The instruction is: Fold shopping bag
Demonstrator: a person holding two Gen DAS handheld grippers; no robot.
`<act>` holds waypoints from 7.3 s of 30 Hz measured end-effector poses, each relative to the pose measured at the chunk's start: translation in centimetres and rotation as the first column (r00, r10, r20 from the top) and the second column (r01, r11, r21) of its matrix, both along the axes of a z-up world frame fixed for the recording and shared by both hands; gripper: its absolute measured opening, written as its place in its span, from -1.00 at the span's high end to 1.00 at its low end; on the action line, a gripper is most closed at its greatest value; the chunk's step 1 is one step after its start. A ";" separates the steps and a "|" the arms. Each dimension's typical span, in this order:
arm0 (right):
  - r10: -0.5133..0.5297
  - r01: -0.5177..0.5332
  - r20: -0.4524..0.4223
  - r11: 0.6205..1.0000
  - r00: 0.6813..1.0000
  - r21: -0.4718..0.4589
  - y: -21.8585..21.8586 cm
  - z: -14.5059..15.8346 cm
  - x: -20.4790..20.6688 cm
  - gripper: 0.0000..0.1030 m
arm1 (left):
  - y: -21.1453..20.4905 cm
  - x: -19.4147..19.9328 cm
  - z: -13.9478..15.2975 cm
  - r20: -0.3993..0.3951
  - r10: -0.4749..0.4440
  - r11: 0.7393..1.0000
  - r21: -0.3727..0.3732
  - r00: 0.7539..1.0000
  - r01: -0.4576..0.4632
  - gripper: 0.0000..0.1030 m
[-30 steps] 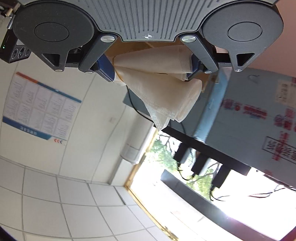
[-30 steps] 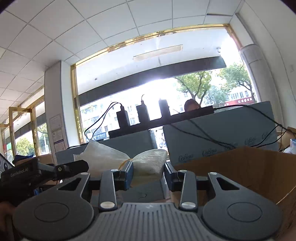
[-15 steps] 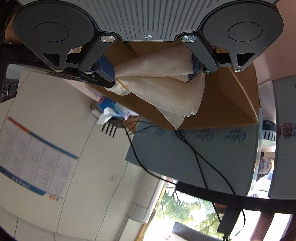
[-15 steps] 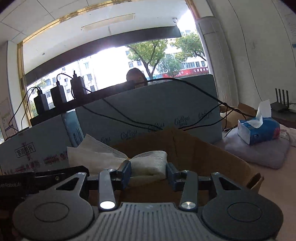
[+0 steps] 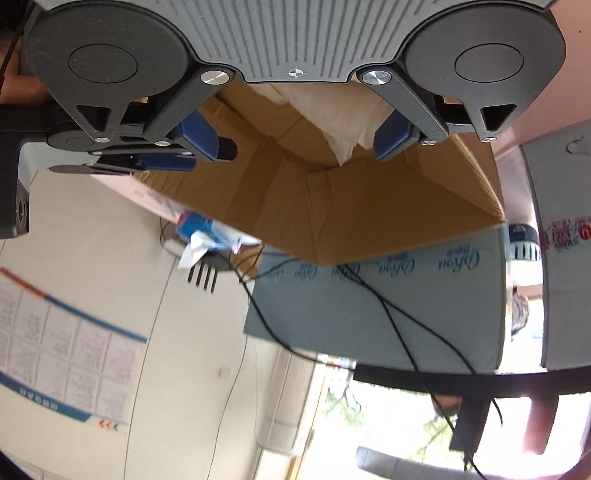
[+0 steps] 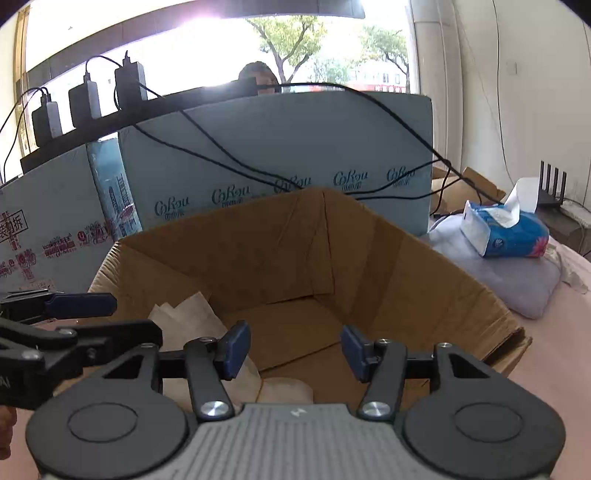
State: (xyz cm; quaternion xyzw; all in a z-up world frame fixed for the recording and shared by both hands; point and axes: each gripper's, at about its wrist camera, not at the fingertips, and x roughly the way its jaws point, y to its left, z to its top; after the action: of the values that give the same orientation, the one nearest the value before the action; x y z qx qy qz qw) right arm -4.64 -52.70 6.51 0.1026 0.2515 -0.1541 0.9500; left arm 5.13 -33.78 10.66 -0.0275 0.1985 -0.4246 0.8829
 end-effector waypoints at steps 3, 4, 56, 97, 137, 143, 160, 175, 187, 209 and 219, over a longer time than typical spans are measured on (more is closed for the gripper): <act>0.021 -0.018 0.078 0.999 0.997 -0.043 1.9 2.2 -2.2 -0.45 | 2.9 -1.6 0.8 0.096 0.048 0.996 -0.084 0.994 -0.040 -1.00; 0.043 -0.037 0.119 0.998 0.992 -0.054 2.9 3.7 -3.6 -0.49 | 3.9 -2.1 1.0 0.120 0.063 0.993 -0.108 0.991 -0.050 -1.00; 0.286 -0.294 -0.186 0.956 0.940 -0.014 29.5 -11.6 5.8 -1.00 | 28.7 0.4 -14.0 -0.065 0.777 0.596 0.397 0.626 -0.698 -1.00; 0.283 -0.291 -0.189 0.956 0.940 -0.018 29.4 -11.6 6.1 -1.00 | 28.6 0.4 -14.2 -0.062 0.778 0.594 0.400 0.626 -0.698 -1.00; 0.281 -0.289 -0.190 0.957 0.941 -0.019 29.4 -11.4 6.1 -1.00 | 28.6 0.5 -14.0 -0.061 0.776 0.595 0.402 0.628 -0.696 -1.00; 0.281 -0.289 -0.190 0.957 0.941 -0.019 29.4 -11.4 6.1 -1.00 | 28.7 0.5 -14.0 -0.061 0.776 0.595 0.402 0.628 -0.696 -1.00; 0.281 -0.289 -0.190 0.957 0.941 -0.019 29.4 -11.3 6.1 -1.00 | 28.7 0.4 -14.0 -0.061 0.776 0.595 0.402 0.628 -0.696 -1.00; 0.281 -0.289 -0.189 0.957 0.941 -0.018 29.5 -11.3 6.1 -1.00 | 28.7 0.5 -14.0 -0.061 0.776 0.595 0.402 0.628 -0.696 -1.00; 0.280 -0.288 -0.189 0.957 0.941 -0.018 29.4 -11.4 6.1 -1.00 | 28.7 0.5 -14.0 -0.061 0.776 0.594 0.403 0.628 -0.696 -1.00; 0.279 -0.288 -0.189 0.958 0.941 -0.018 29.5 -11.4 6.2 -1.00 | 28.7 0.5 -14.0 -0.061 0.776 0.595 0.403 0.628 -0.696 -1.00; 0.279 -0.287 -0.189 0.958 0.942 -0.018 29.4 -11.4 6.2 -1.00 | 28.8 0.5 -14.0 -0.062 0.776 0.595 0.402 0.628 -0.696 -1.00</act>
State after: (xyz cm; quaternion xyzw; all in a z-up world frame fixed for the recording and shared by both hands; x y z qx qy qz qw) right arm 1.54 -23.26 -4.90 0.0291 0.3469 -0.0304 0.9370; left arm 5.65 -5.02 -3.38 -0.0038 0.3399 0.0284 0.9400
